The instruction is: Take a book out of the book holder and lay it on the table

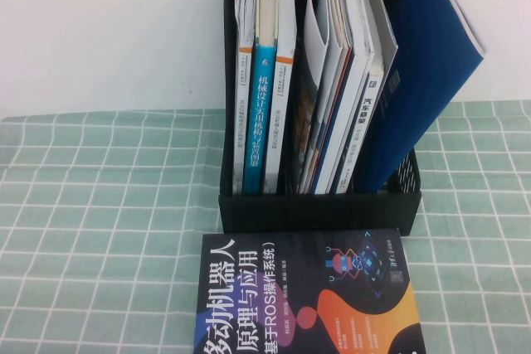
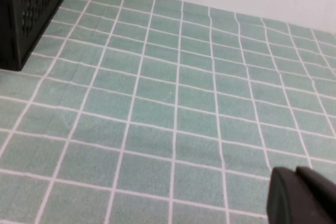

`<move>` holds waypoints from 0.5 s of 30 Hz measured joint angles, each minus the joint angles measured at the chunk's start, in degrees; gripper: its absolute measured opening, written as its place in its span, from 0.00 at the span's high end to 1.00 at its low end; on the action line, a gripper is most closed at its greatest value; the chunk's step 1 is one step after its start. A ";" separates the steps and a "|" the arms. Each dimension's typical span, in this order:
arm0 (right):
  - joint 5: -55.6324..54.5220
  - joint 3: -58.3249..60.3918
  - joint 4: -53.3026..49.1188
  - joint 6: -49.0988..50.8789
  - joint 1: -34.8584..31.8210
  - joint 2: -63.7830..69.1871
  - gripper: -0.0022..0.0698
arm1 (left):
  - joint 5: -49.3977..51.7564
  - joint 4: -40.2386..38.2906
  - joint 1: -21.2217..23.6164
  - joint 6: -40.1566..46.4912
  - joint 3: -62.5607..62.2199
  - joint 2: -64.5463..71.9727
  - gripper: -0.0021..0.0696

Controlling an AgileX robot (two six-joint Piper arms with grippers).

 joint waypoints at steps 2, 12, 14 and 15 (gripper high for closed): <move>0.00 0.00 0.00 0.31 -0.14 0.00 0.97 | 0.00 0.00 0.00 0.00 0.00 0.00 0.97; 0.00 0.00 0.00 0.85 -0.45 0.00 0.97 | 0.00 0.00 0.00 0.08 0.00 0.00 0.97; 0.00 0.00 0.00 0.85 -0.45 0.00 0.97 | 0.00 0.00 0.00 0.08 0.00 0.00 0.97; 0.00 0.00 0.00 0.85 -0.45 0.00 0.97 | 0.00 0.00 0.00 0.08 0.00 0.00 0.97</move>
